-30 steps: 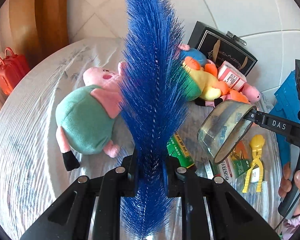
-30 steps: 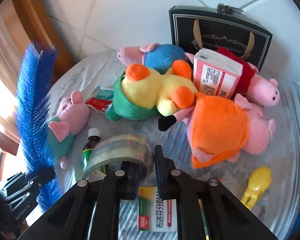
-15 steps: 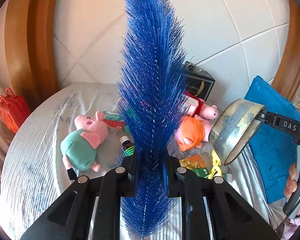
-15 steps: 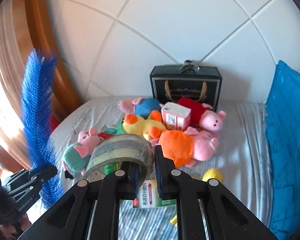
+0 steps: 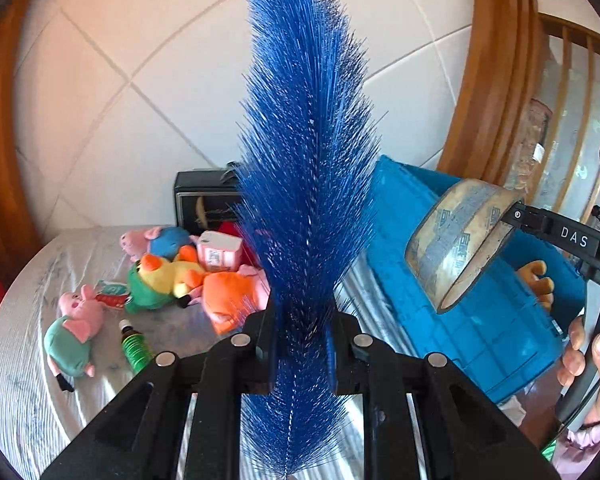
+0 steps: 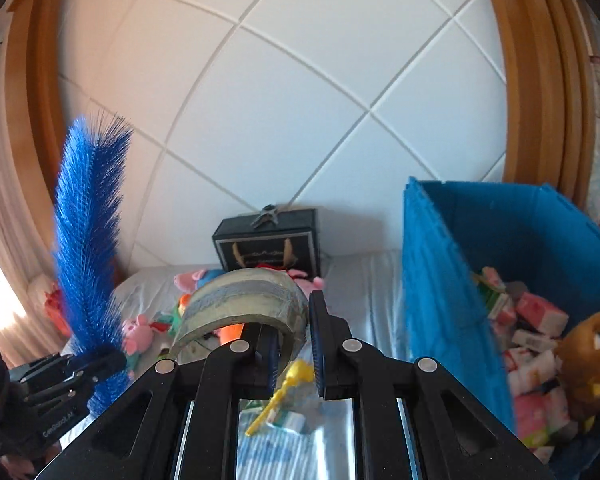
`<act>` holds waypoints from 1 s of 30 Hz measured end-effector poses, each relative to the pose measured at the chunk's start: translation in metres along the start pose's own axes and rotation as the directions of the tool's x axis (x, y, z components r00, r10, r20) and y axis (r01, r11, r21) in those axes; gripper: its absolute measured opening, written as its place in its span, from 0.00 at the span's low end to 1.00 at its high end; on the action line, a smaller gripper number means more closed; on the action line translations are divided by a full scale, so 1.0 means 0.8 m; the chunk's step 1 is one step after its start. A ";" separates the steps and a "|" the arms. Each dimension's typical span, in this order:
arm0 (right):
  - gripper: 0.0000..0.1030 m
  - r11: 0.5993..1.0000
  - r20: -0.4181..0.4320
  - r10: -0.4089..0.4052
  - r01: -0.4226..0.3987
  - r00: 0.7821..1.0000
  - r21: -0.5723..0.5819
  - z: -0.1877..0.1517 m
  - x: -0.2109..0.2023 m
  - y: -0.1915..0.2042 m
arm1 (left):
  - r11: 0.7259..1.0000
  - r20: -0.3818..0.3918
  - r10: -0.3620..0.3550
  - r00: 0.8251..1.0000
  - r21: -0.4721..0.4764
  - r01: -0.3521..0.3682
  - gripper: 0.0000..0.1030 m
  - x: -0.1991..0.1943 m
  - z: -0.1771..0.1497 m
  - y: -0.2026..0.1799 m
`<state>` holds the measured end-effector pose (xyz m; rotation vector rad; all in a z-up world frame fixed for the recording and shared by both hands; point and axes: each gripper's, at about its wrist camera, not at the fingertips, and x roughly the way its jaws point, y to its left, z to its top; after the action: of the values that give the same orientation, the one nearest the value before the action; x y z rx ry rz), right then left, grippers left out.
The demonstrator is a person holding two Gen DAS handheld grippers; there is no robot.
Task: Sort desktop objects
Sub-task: 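Carry the feather duster and tape roll over the blue crate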
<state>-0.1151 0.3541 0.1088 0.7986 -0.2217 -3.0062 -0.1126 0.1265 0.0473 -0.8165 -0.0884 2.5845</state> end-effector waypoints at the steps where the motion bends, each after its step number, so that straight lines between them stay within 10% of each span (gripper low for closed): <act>1: 0.13 1.000 0.013 -0.009 0.008 1.000 0.011 0.007 -0.014 -0.020 | 1.000 0.012 -0.011 1.000 0.012 0.011 0.16 -0.002 0.008 -0.020; 19: 0.14 0.951 0.076 -0.307 0.303 0.949 0.053 0.074 -0.146 -0.331 | 0.965 -0.013 -0.259 0.966 0.026 0.260 0.16 0.071 0.143 -0.340; 26: 0.14 0.940 -0.005 -0.336 0.335 0.942 0.055 0.066 -0.109 -0.394 | 0.981 -0.180 -0.160 0.970 0.079 0.177 0.16 0.172 0.121 -0.414; 30: 0.15 0.946 -0.066 -0.319 0.321 0.946 0.031 0.052 -0.072 -0.411 | 0.990 -0.324 -0.047 0.945 0.112 0.087 0.16 0.236 0.087 -0.420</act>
<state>-0.0810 0.6880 0.1261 1.0202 -0.1678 -3.2799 -0.1633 0.5142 0.0659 -1.1517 0.1388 2.3326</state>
